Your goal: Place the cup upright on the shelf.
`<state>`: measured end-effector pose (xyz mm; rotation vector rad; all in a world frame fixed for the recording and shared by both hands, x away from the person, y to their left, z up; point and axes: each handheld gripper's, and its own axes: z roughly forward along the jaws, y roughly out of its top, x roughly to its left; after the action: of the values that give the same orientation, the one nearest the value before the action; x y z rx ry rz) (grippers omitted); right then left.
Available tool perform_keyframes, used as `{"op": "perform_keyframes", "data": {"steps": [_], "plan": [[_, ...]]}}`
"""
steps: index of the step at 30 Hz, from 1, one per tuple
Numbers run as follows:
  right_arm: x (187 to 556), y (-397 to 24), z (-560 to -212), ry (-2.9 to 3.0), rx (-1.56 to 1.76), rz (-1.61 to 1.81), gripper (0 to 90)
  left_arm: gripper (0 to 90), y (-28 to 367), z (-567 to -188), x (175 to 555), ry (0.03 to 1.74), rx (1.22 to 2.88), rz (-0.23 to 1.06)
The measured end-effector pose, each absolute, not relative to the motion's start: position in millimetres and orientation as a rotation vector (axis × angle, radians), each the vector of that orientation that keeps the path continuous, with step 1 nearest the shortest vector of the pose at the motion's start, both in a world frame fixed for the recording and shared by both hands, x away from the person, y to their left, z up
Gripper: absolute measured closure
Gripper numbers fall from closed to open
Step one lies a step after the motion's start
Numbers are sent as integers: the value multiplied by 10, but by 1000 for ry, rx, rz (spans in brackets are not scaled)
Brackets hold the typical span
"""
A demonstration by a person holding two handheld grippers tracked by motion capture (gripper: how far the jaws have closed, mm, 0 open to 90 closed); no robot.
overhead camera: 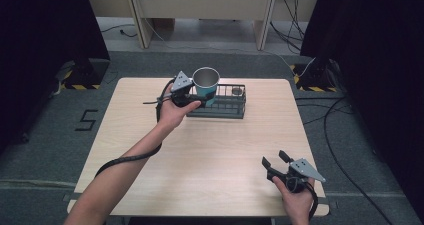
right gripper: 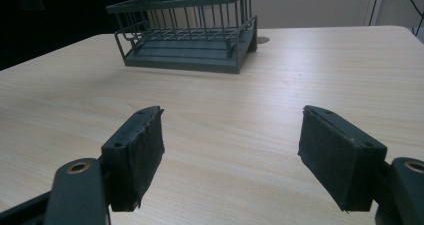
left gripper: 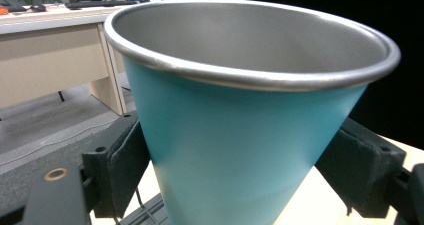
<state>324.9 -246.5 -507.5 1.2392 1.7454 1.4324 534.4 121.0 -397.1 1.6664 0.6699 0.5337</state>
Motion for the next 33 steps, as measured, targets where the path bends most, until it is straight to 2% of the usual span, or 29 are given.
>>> {"op": "perform_keyframes", "data": {"steps": [33], "plan": [[3246, -2455, -5081, 1747, 1245, 1449, 267, 175, 905, -4052, 5784, 774, 1691, 568]]}}
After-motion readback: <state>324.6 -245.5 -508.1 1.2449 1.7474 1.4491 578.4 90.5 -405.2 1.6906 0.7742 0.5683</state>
